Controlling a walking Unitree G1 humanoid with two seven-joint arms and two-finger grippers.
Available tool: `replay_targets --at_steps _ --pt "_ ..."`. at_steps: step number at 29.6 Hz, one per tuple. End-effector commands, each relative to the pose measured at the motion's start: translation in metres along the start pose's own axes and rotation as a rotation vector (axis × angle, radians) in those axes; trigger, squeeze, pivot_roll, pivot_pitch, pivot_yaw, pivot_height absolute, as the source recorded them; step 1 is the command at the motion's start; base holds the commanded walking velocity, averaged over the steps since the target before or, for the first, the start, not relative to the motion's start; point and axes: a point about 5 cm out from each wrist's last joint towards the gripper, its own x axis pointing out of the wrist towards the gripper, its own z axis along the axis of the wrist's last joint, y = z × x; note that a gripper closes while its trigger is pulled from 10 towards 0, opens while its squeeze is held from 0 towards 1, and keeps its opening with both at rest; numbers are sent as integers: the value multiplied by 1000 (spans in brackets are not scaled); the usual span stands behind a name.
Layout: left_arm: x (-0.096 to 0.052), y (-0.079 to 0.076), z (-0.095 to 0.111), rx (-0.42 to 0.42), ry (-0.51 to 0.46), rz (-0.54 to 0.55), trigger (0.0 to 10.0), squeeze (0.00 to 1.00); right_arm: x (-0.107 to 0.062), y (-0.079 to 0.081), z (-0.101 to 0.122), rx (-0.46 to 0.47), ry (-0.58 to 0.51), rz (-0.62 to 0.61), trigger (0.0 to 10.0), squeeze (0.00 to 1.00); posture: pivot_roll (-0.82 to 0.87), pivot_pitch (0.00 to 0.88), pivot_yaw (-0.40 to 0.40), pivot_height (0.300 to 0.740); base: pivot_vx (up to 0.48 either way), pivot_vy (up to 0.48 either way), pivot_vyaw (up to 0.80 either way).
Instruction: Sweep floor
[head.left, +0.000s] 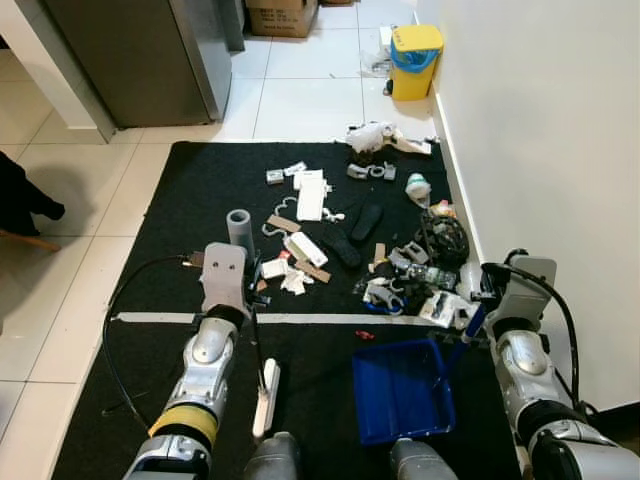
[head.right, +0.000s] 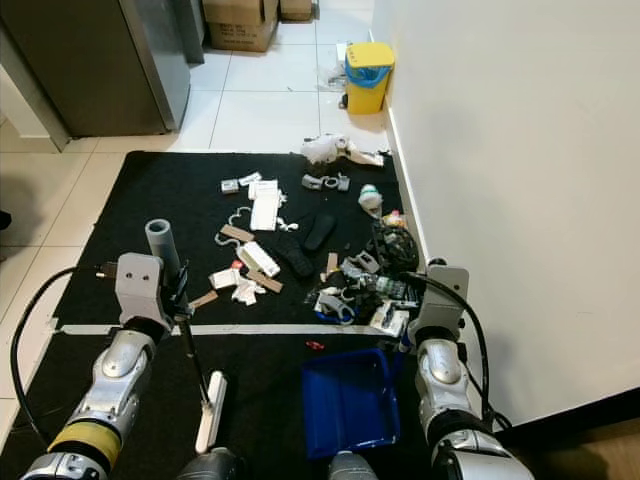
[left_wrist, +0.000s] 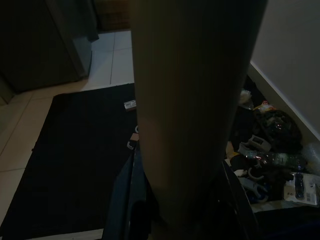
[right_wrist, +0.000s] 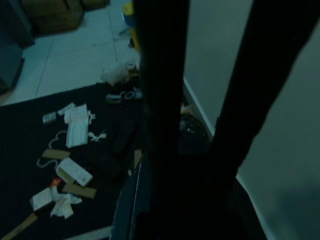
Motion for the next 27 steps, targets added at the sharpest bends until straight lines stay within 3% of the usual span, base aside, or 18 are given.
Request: replay_targets --at_steps 1,11,27 --pt "-8 5 -9 18 29 12 10000 0 -5 -1 -5 21 2 -19 10000 0 21 93 14 740 0 0 0" --pt "-8 2 -9 -2 26 1 10000 0 -7 -2 -8 34 15 -30 10000 0 24 93 13 740 0 0 0" --pt "-10 -2 -19 -37 78 10 10000 0 -11 -11 -20 131 107 -83 10000 0 26 94 6 740 0 0 0"
